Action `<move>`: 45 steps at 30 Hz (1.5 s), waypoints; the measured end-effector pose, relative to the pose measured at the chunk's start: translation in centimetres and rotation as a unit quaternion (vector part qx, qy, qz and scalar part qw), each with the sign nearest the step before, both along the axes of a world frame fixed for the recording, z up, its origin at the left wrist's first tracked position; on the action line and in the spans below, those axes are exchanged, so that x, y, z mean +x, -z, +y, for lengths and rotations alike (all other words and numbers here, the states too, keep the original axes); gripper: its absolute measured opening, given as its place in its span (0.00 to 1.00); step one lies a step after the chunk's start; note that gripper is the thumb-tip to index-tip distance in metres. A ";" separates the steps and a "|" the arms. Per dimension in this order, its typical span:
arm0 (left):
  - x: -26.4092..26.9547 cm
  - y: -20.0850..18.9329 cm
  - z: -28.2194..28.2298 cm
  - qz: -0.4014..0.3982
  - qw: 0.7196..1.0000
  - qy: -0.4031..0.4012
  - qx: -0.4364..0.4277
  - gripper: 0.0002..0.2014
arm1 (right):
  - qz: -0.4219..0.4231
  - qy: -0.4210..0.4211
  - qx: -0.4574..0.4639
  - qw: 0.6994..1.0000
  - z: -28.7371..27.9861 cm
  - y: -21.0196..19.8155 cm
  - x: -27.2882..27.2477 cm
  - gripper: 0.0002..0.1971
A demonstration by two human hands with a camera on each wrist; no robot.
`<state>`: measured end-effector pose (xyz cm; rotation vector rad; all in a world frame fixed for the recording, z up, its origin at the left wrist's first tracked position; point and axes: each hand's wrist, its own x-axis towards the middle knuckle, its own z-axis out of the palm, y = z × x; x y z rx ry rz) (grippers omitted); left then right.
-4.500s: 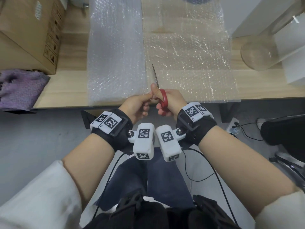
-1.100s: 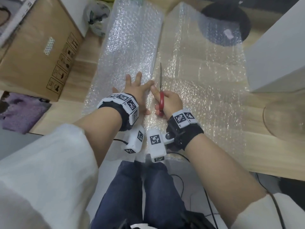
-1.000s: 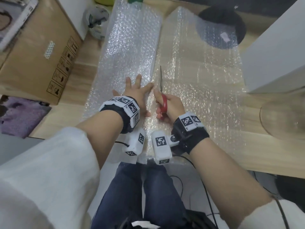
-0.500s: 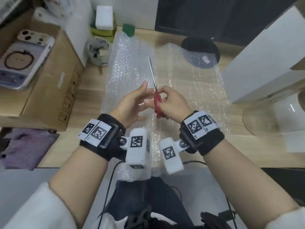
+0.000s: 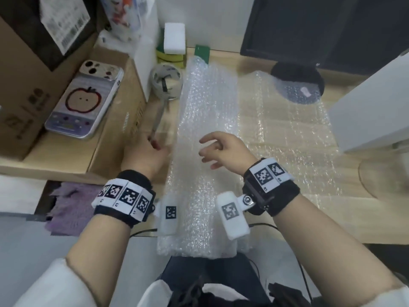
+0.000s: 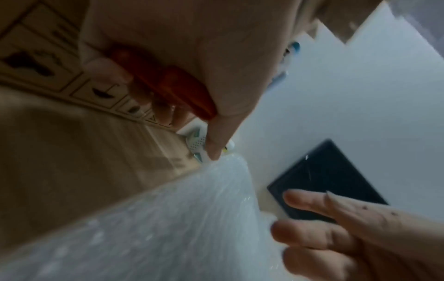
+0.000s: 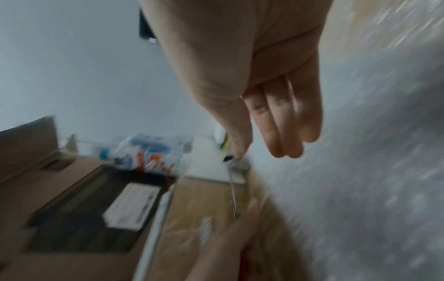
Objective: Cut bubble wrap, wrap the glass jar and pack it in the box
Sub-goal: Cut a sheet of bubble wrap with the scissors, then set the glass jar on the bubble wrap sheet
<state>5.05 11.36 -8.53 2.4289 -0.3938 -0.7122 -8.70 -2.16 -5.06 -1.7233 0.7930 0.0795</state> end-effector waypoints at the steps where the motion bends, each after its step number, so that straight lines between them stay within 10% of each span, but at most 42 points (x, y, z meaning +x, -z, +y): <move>1: 0.1 0.9 0.1 -0.008 0.997 0.030 0.064 0.26 | 0.022 0.004 -0.015 1.000 -0.7 0.5 -0.9 0.10; 9: -2.2 1.7 -1.1 -0.092 0.979 0.043 0.174 0.34 | 0.189 0.026 -0.148 0.970 -6.8 3.6 -10.3 0.05; 14: -4.0 -1.9 -6.1 -0.094 0.976 0.194 -0.035 0.24 | 0.214 0.100 -0.158 0.959 -9.4 4.1 -14.6 0.11; 17: -9.0 -3.5 -9.3 0.017 0.941 0.311 -0.132 0.20 | 0.238 0.072 -0.201 0.948 -9.6 4.6 -16.3 0.18; 22: -15.9 0.1 -13.6 0.199 0.924 0.321 -0.058 0.34 | 0.303 0.015 -0.267 0.915 -11.2 5.0 -19.3 0.26; 35: -20.6 4.1 -17.7 -0.004 0.959 0.235 0.161 0.52 | 0.266 -0.051 -0.277 0.922 -15.8 6.3 -24.2 0.30; 40: -22.0 4.6 -18.9 -0.069 0.963 0.189 0.180 0.44 | 0.169 -0.057 -0.197 0.964 -18.2 3.4 -25.5 0.36; 45: -22.3 3.7 -20.6 -0.158 0.955 0.165 0.187 0.27 | -0.011 -0.005 -0.319 0.948 -20.5 -4.8 -27.3 0.23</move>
